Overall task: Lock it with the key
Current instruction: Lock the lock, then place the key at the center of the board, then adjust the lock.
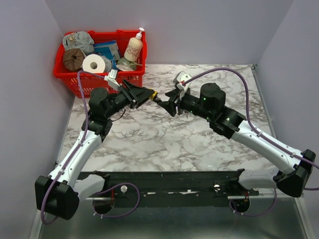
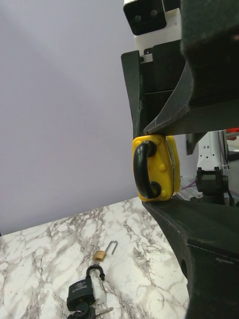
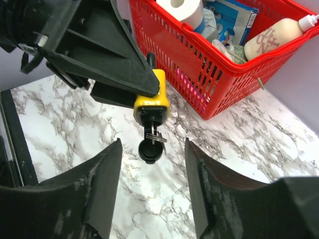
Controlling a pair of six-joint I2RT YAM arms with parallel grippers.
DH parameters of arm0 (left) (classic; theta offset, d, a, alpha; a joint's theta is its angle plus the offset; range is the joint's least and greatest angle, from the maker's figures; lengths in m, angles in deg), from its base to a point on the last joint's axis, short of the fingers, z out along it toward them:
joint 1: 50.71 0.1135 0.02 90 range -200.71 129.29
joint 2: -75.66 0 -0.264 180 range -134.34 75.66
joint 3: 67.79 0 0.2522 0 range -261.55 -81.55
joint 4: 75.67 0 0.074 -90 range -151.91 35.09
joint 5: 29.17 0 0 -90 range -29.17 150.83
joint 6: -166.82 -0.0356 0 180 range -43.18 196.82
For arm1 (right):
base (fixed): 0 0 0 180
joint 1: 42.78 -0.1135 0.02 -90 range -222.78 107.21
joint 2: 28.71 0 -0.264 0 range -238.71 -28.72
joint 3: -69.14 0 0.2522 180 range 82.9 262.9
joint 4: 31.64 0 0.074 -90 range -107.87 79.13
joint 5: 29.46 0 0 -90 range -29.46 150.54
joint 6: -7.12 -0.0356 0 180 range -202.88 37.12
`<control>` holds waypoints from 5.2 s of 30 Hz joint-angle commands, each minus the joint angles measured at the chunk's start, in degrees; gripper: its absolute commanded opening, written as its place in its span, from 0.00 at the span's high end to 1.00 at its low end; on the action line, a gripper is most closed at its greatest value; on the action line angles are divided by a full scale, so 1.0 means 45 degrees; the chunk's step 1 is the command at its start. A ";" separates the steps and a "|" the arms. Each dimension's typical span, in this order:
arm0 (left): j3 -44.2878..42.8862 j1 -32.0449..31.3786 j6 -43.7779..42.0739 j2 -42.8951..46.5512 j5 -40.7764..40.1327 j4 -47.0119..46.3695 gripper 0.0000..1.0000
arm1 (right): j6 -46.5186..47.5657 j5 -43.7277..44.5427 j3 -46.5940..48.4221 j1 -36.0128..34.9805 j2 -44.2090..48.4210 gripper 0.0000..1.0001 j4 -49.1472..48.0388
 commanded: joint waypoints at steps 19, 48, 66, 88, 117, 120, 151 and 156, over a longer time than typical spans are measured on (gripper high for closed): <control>0.0583 0.0021 0.0164 0.0820 0.0543 -0.1078 1.00 | 0.1348 -0.1501 0.0627 0.0071 -0.0721 0.54 0.0037; 0.0271 0.1641 -0.0206 0.0527 -0.0062 -0.0473 1.00 | 0.0821 -0.1210 -0.0387 0.0091 -0.0058 0.99 0.0271; -0.0374 0.4240 -0.7370 0.3531 0.0369 0.5129 1.00 | -0.4095 -0.3159 -0.0995 0.0305 -0.2613 0.99 0.0974; 0.0231 0.4279 -0.9758 0.4686 -0.0999 0.8180 1.00 | -0.9373 -0.3200 0.1270 -0.0241 -0.9079 0.99 -0.1369; -0.0530 0.4904 -0.9133 0.3418 -0.0902 0.8785 1.00 | -1.4803 -0.1541 0.2680 -0.0280 -1.2305 0.99 -0.2112; -0.0550 0.4884 -0.9094 0.3378 -0.0824 0.8688 1.00 | -1.4611 -0.1365 0.2522 -0.0280 -1.2187 0.99 -0.2034; 0.0643 0.4865 -0.2570 0.3124 0.8960 0.1402 1.00 | 0.1615 -0.4333 -0.1382 0.0266 -0.0494 0.00 0.3748; 0.0799 0.4611 -0.1379 0.3378 0.9683 0.0230 1.00 | 0.4353 -0.5504 -0.3139 0.0247 0.2477 0.00 0.1397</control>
